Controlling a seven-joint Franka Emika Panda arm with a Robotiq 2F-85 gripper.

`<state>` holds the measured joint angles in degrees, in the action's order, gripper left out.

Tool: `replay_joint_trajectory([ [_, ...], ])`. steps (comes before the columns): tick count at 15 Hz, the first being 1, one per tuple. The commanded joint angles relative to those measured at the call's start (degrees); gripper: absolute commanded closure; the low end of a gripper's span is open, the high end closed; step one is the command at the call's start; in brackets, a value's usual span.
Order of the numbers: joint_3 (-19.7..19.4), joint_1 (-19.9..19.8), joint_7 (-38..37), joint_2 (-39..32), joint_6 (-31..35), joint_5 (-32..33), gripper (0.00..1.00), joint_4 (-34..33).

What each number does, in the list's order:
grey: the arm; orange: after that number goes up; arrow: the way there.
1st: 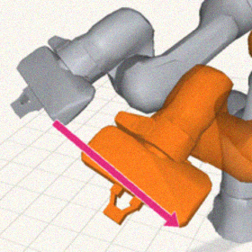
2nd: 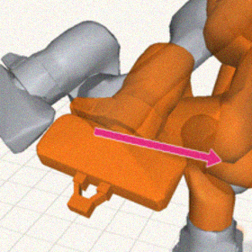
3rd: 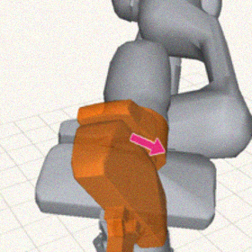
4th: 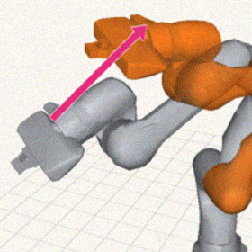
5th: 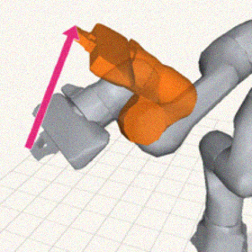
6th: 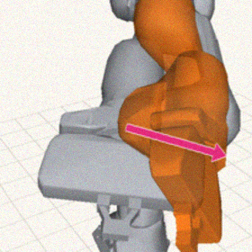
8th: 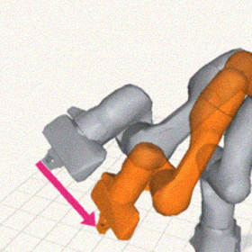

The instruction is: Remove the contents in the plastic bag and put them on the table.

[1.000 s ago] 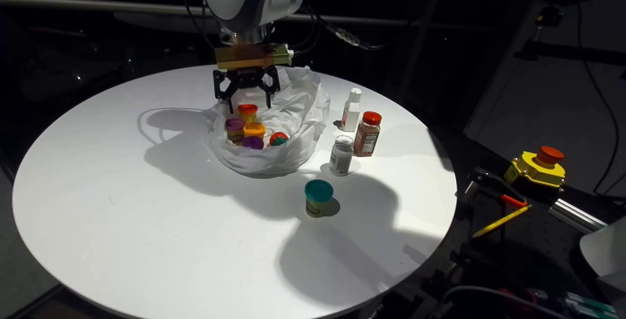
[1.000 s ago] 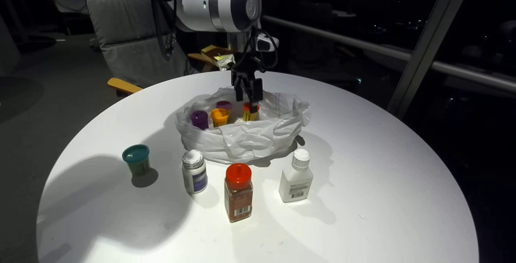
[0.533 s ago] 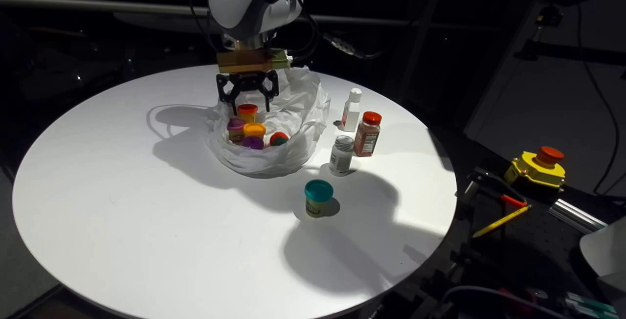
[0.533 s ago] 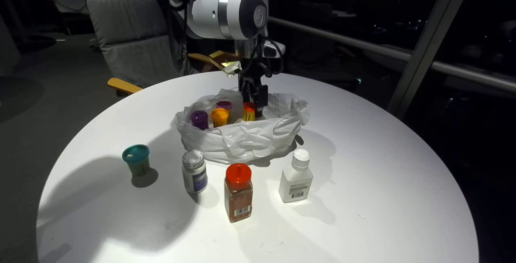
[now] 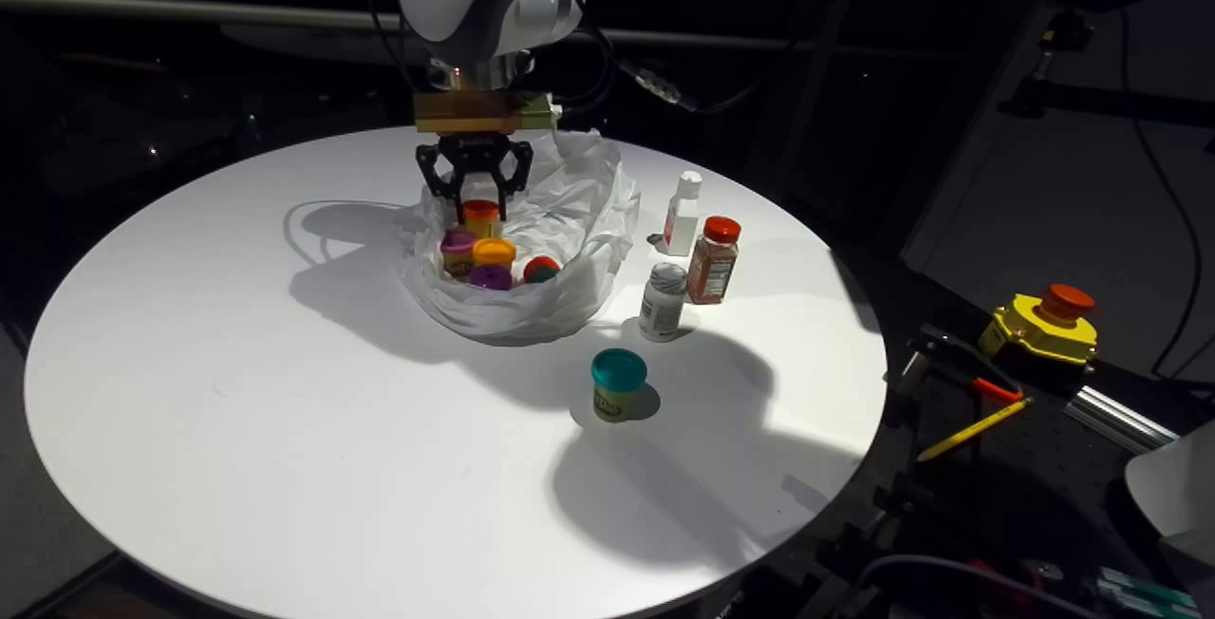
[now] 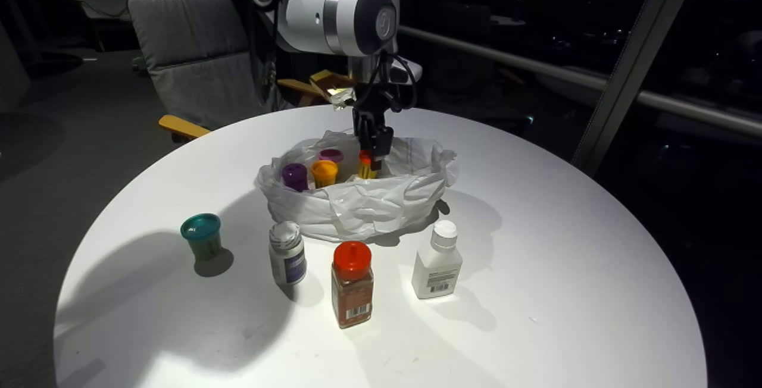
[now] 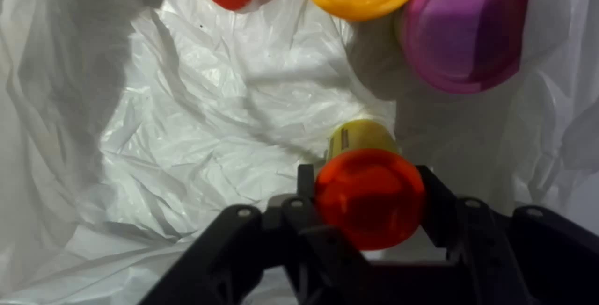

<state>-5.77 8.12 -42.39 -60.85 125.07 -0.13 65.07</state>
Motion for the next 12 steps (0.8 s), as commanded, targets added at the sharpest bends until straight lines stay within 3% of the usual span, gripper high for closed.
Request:
replay_joint_trajectory([
  [1,-1.1,-0.5,-1.1,6.6,2.3,-0.6,0.71,8.3],
  [7,-2.8,0.7,-0.8,19.0,12.4,0.8,0.71,24.1],
  [12,-2.6,4.5,2.8,28.2,23.4,6.5,0.71,37.5],
])
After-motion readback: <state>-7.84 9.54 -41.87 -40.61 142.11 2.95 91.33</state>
